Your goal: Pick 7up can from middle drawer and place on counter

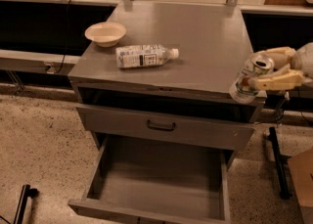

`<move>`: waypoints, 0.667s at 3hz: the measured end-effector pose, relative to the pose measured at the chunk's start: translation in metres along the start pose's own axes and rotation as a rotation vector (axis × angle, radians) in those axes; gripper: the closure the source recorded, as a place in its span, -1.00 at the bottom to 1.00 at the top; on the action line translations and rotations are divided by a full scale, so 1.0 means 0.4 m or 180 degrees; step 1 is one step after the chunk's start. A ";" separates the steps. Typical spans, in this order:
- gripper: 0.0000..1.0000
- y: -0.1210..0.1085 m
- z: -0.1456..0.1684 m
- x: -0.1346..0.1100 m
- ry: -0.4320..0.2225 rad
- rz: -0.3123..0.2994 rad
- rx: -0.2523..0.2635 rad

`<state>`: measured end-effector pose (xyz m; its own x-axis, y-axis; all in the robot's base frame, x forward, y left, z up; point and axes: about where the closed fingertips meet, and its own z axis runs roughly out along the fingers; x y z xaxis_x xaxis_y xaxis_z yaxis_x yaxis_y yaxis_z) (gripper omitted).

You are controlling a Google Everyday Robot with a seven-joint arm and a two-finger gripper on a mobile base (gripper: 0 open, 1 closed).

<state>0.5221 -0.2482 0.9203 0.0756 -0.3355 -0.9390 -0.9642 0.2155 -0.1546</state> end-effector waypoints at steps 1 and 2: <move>1.00 -0.088 -0.004 -0.002 0.0051 0.0293 0.0285; 1.00 -0.171 -0.002 0.032 0.0288 0.0700 0.0785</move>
Offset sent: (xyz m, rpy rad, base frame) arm 0.1083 -0.0435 -0.0194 -0.0558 0.2515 -0.6191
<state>0.5890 -0.2680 0.9193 -0.1610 -0.3341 -0.9287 -0.8635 0.5033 -0.0314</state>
